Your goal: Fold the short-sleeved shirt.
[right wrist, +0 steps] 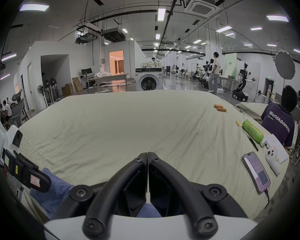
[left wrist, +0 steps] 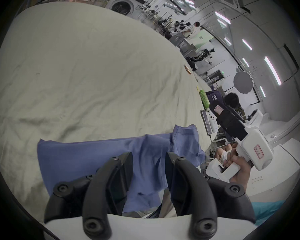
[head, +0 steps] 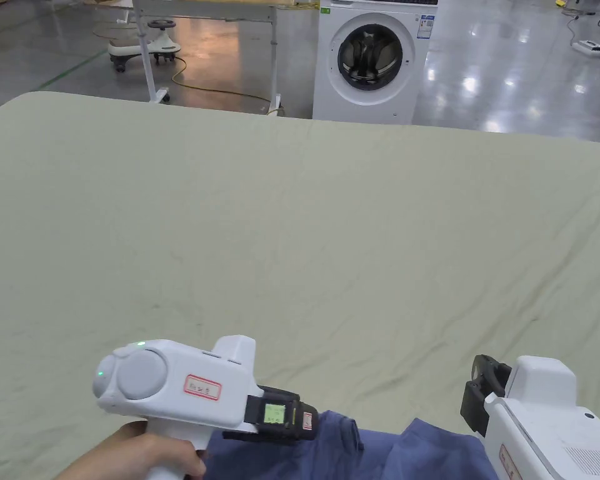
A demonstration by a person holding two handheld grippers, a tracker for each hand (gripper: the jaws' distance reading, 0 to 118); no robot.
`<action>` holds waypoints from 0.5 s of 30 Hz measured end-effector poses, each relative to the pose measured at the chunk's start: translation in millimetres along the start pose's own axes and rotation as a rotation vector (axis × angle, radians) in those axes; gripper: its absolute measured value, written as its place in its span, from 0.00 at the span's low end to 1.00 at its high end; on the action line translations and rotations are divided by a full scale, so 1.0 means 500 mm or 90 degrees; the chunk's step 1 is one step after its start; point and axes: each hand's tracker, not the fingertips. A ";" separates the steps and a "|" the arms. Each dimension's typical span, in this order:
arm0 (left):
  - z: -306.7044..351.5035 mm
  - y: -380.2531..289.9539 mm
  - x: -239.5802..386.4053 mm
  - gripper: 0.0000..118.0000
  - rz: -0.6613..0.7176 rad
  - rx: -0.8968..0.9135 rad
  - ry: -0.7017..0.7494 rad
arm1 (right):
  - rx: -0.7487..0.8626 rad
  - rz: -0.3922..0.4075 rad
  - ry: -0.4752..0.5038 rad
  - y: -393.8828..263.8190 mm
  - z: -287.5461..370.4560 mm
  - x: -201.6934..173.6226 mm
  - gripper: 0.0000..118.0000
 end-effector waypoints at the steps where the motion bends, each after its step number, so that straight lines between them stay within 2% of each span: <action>1: 0.004 -0.006 -0.008 0.27 0.001 0.003 0.002 | -0.002 -0.003 0.000 -0.002 0.001 0.001 0.00; 5: -0.030 -0.031 -0.018 0.13 -0.016 -0.045 0.061 | -0.006 -0.007 0.002 -0.008 0.004 0.003 0.00; 9: -0.092 -0.067 -0.003 0.10 -0.025 -0.111 0.019 | -0.010 -0.007 0.003 -0.013 0.004 0.003 0.00; 15: -0.172 -0.106 0.028 0.09 -0.052 -0.124 -0.003 | -0.013 -0.009 0.003 -0.019 0.004 0.006 0.00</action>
